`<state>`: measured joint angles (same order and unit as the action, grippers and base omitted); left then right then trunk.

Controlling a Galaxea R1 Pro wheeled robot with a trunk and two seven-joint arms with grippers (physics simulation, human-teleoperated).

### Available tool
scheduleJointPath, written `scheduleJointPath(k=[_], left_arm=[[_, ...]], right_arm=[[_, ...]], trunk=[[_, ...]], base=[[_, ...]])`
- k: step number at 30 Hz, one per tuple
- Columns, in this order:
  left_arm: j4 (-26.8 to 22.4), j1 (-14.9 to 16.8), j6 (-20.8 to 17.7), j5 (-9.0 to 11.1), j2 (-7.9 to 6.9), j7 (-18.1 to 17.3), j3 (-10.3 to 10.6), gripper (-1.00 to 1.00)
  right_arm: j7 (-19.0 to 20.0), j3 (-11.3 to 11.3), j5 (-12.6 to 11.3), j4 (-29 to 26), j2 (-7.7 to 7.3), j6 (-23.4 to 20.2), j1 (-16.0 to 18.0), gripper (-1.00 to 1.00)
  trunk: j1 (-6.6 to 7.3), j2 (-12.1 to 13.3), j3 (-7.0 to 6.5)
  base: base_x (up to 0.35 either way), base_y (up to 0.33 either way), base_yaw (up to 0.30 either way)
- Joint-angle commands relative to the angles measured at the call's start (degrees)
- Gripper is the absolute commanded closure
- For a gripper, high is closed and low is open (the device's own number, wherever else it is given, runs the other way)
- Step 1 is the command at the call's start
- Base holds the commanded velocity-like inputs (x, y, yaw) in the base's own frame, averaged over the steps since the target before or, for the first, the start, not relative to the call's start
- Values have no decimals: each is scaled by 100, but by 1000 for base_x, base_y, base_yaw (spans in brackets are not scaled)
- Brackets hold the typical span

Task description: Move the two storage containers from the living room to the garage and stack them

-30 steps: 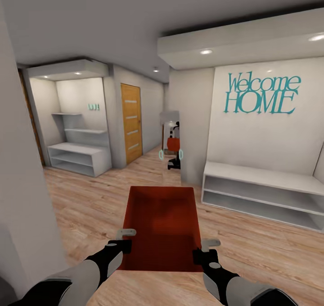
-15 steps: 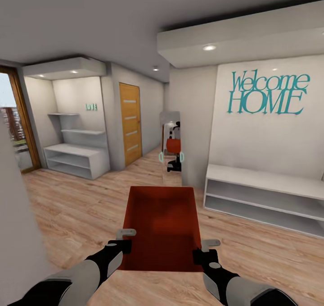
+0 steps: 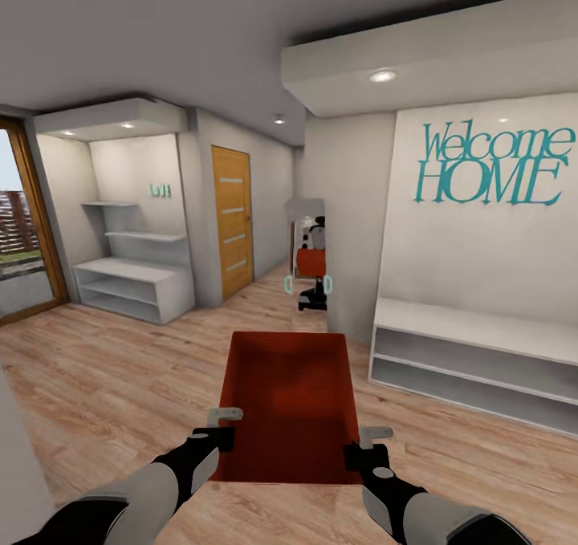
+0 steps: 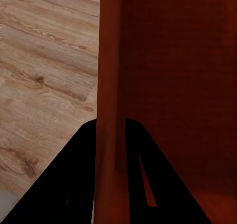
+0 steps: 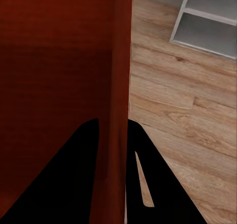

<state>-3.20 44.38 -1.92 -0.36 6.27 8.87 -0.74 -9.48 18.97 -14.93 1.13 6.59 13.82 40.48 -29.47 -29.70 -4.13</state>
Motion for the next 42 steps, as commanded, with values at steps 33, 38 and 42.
scheduleJointPath(k=[33, 38, 42], left_arm=[[12, 0, -24, 1, -302, 62, -252, 100], [12, 0, -24, 1, -302, 61, -251, 100], [12, 0, -20, 1, -302, 62, -251, 100]], right_arm=[[-28, -25, -98, 1, -17, 578, 6, 100], [-28, -25, -98, 1, -17, 578, 5, 100], [-28, -25, -98, 1, -17, 578, 5, 100]], trunk=[[-5, -3, 2], [-5, -3, 2], [-5, -3, 2]], base=[[322, 0, 118], [322, 0, 0], [322, 0, 0]])
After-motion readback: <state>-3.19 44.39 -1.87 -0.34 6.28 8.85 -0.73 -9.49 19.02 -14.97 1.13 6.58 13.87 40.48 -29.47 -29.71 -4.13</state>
